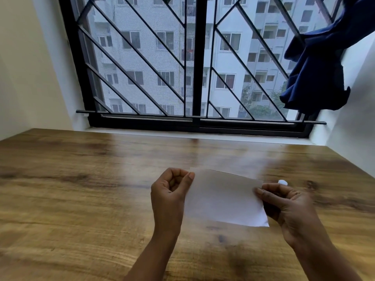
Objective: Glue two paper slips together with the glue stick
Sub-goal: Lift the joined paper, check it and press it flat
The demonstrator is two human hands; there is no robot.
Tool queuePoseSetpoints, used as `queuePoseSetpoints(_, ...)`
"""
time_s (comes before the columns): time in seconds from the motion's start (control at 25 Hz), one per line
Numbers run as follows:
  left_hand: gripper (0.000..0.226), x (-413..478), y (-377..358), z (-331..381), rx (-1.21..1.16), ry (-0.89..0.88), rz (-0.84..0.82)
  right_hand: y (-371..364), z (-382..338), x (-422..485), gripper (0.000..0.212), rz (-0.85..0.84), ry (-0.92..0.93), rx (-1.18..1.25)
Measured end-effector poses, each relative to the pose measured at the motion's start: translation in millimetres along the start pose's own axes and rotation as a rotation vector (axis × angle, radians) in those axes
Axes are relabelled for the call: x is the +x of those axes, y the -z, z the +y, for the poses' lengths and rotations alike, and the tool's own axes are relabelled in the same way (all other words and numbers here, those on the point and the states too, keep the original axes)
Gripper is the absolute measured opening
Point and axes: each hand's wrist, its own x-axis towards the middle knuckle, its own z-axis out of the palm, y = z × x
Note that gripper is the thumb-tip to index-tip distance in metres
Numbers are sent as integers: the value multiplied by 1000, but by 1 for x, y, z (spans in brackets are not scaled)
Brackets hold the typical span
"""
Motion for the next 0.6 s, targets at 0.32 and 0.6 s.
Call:
queuePoseSetpoints(0.32, 12, 1, -1, 0, -10, -28, 27, -1, 0, -2, 15, -6, -2, 3)
queuePoseSetpoints(0.6, 11, 1, -1, 0, -8, -26, 57, 0, 3, -1, 16, -13, -22, -12)
